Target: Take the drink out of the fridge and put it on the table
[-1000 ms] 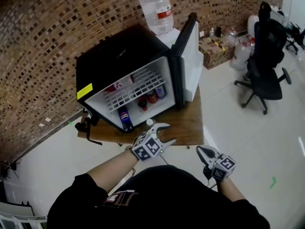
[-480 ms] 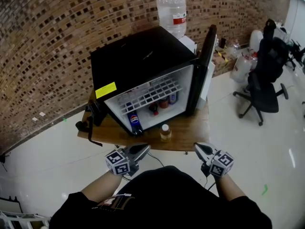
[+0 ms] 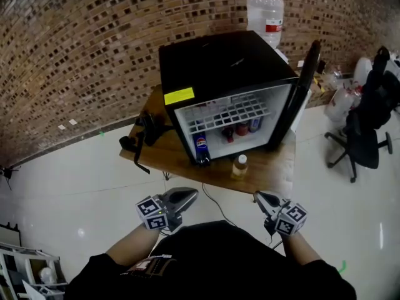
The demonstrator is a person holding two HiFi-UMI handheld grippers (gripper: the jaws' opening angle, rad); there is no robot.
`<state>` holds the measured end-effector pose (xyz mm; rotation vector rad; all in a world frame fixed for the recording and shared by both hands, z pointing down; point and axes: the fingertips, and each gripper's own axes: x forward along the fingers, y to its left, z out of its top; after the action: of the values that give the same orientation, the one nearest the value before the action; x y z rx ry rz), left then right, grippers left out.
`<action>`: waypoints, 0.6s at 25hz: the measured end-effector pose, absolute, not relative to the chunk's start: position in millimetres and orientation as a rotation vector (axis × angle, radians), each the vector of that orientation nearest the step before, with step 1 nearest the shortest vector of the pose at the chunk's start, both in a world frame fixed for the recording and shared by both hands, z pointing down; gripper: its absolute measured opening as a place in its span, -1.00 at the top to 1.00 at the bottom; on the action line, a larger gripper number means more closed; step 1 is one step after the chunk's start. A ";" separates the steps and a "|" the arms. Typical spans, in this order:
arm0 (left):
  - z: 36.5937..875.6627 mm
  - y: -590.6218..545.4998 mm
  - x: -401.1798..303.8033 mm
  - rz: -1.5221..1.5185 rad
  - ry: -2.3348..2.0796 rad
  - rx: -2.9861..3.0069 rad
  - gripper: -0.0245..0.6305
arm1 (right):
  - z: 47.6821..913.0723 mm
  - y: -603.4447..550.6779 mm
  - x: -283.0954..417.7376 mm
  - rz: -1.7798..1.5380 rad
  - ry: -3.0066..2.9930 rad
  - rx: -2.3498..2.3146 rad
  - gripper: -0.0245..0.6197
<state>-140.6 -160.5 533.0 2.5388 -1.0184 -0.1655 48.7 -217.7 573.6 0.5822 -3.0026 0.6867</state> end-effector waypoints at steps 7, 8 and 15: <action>534.8 -98.5 -255.7 -0.310 -0.934 2.534 0.92 | 570.4 -149.6 -49.2 0.623 -2.983 0.671 0.91; 535.2 -86.2 -269.8 -0.304 -0.902 2.549 0.92 | 568.3 -140.1 -65.3 0.627 -2.972 0.704 0.91; 527.8 -5.5 -344.6 -0.126 -0.761 2.624 0.92 | 542.7 -59.1 -173.9 0.713 -2.973 0.742 0.91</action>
<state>-344.6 -5.5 527.8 2.6245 -0.7613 -0.1259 -173.9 -59.1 542.7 0.7415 -2.9735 0.7127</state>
